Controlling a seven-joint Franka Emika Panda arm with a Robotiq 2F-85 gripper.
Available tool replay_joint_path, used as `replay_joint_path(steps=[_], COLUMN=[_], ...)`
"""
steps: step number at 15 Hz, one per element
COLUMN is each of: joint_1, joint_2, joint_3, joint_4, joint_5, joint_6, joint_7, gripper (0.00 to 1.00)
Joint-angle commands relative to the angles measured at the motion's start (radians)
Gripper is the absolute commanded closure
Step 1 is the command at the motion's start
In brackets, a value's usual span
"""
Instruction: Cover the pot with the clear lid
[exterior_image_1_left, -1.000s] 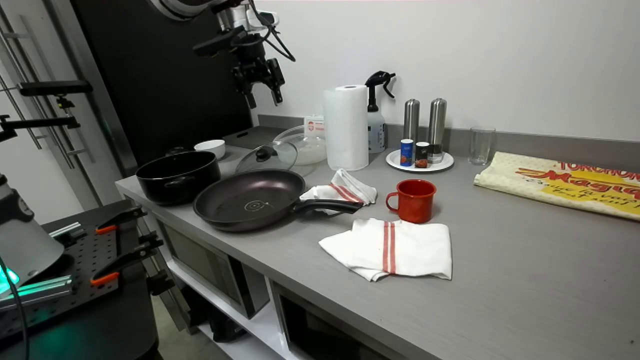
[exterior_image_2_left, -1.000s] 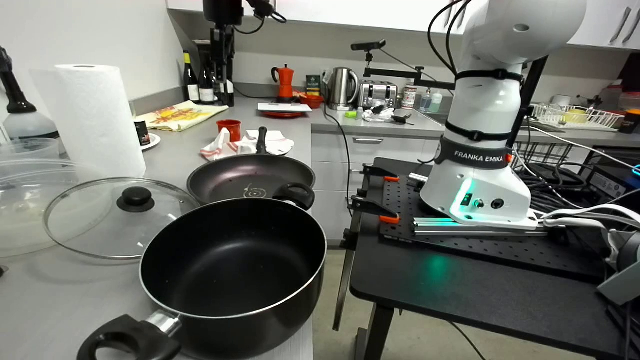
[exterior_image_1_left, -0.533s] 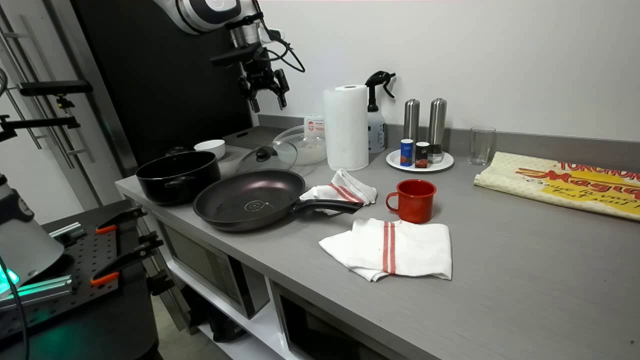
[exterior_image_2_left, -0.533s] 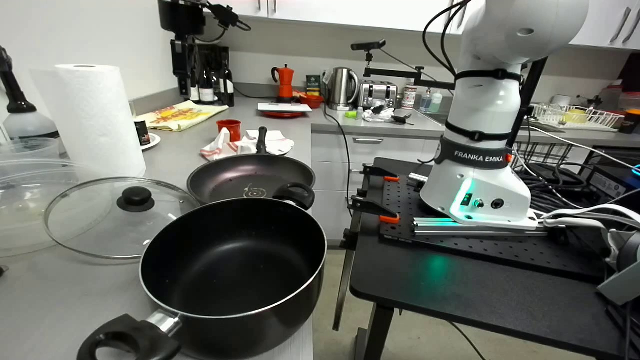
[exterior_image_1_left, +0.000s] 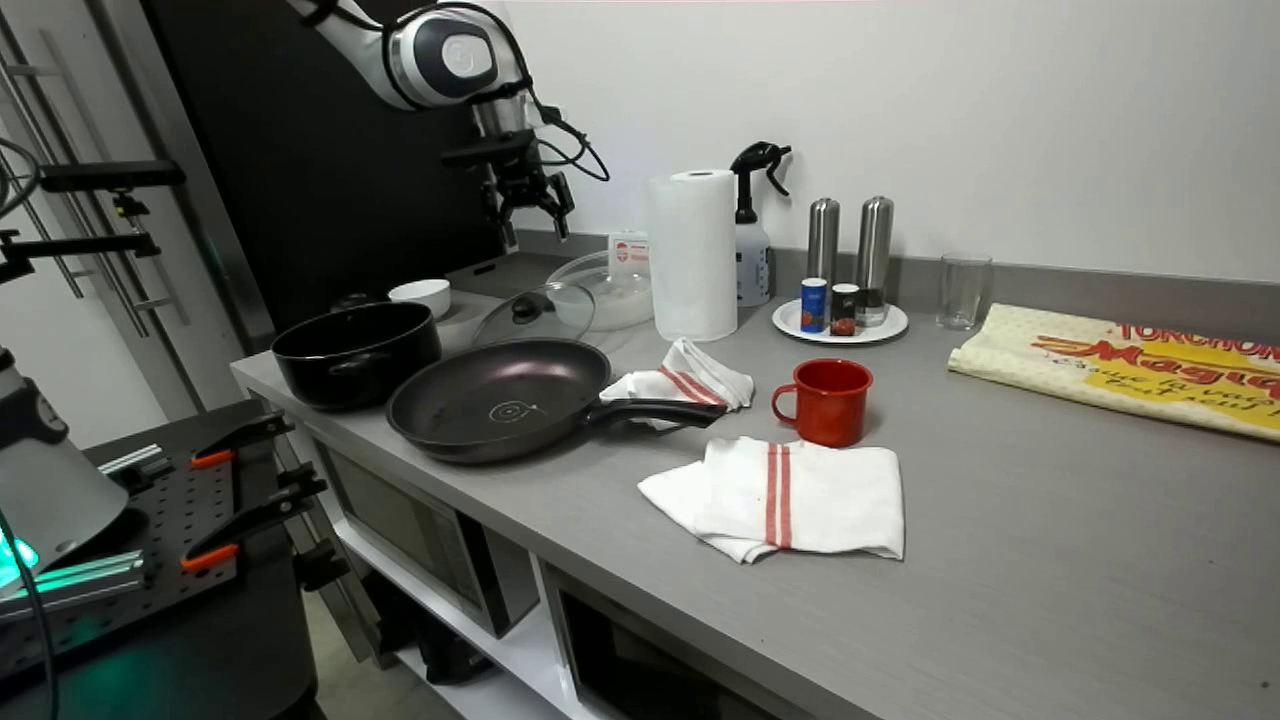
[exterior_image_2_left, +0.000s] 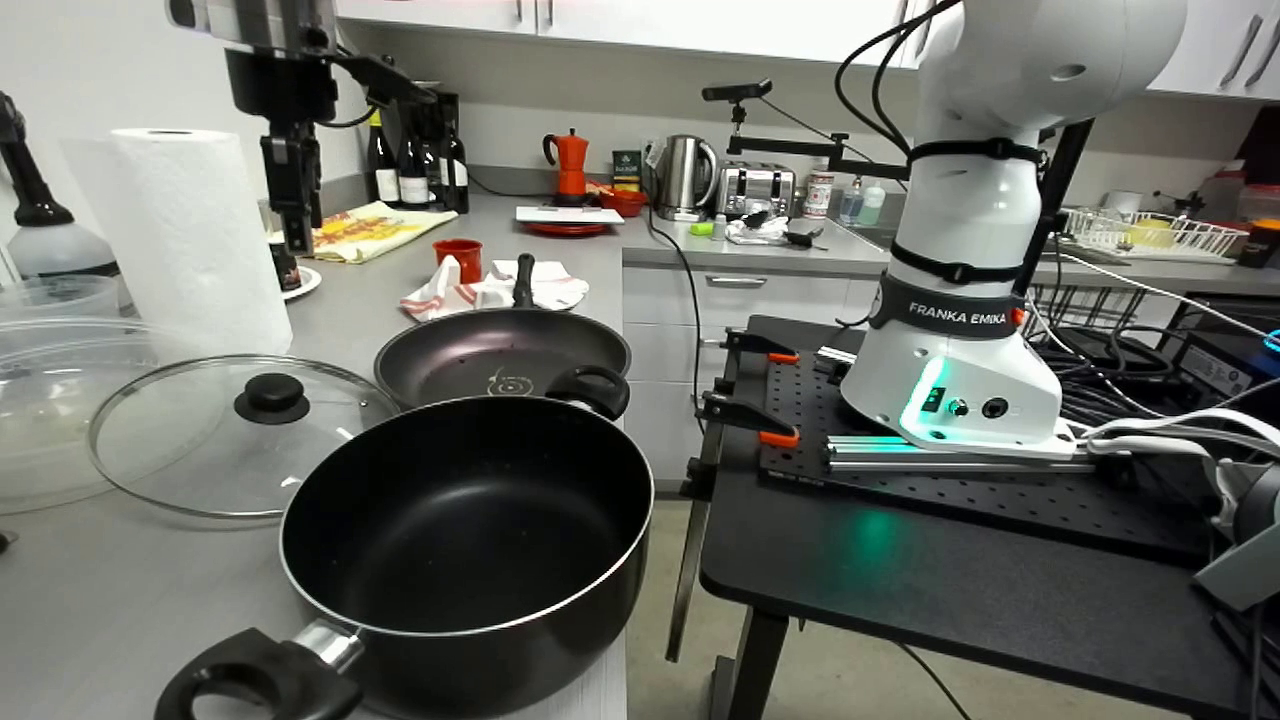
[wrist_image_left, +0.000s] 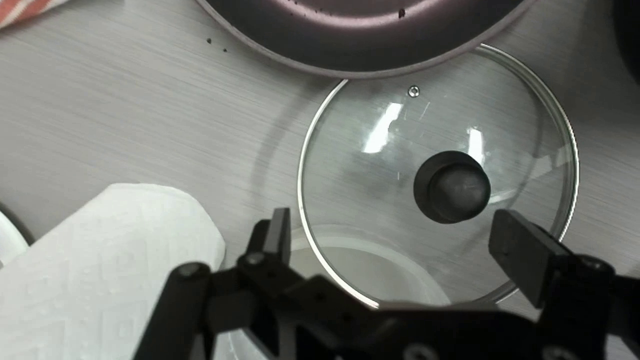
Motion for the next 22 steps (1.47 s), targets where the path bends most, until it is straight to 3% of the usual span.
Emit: replay_joint_path(steps=[1, 10, 22], joint_1=[0.03, 0.096, 0.104], joint_2=[0.09, 0.249, 0.385], joint_3=[0.016, 0.017, 0.013], joint_4=[0.077, 0.163, 0.285], joint_5=[-0.031, -0.048, -0.036], joint_6=[0.012, 0.058, 0.03], joint_7=[0.022, 0.077, 0.096], gripper=[0.0, 0.0, 0.0])
